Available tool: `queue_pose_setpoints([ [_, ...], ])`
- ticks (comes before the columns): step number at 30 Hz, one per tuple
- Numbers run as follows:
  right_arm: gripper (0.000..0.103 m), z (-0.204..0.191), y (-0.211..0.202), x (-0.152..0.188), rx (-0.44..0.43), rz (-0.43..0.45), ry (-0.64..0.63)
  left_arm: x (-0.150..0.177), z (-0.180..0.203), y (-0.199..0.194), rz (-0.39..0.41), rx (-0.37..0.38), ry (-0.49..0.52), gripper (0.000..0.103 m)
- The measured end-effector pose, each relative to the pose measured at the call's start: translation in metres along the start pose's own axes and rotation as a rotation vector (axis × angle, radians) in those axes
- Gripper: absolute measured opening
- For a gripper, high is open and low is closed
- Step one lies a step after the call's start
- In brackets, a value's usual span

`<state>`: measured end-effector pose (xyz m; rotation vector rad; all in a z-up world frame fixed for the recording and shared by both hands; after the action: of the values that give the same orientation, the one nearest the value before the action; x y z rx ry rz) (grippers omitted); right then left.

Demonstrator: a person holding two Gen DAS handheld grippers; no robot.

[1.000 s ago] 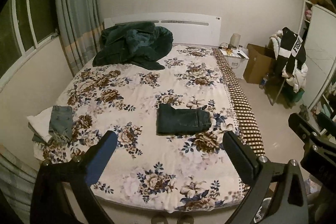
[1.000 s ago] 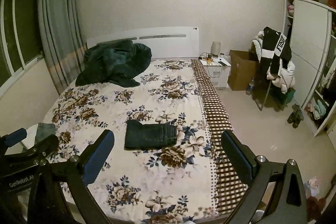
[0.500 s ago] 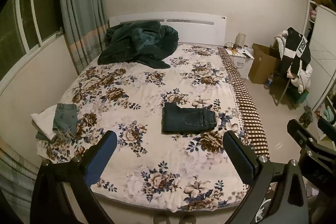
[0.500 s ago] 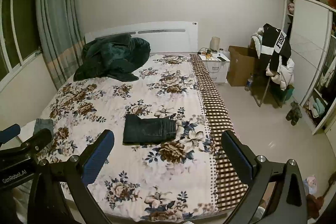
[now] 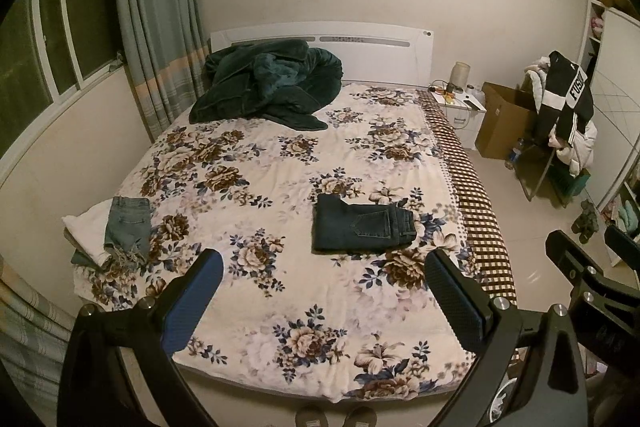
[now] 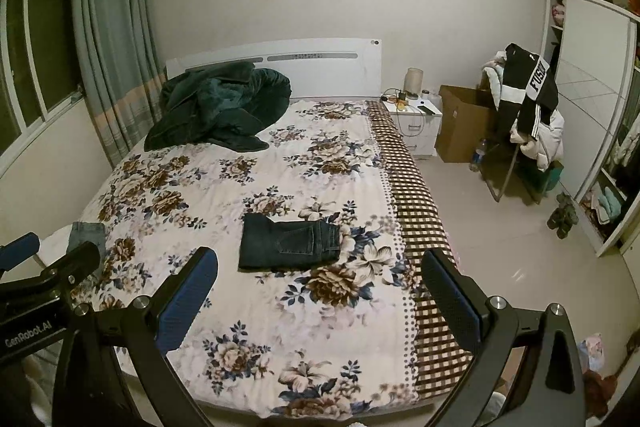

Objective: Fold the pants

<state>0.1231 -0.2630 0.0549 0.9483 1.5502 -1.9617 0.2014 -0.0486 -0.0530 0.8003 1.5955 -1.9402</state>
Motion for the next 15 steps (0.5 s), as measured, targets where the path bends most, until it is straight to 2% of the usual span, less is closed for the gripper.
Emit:
queue_pose_setpoints([
  [15, 0.103, -0.0020, 0.0010, 0.0087, -0.017, -0.010, -0.006, 0.0064, -0.0018, -0.0028, -0.003, -0.002, 0.000, 0.103],
])
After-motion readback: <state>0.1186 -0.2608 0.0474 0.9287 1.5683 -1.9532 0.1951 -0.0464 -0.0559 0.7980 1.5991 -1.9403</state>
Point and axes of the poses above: each gripper's, at about its wrist camera, not at the fingertips, and y roughly the way its jaws point, z to its right, x to its underside, the point moved 10 cm from there along y, roughly the way its jaws point, and after that the axes turned 14 degrees about x, right-handed, at the moved point
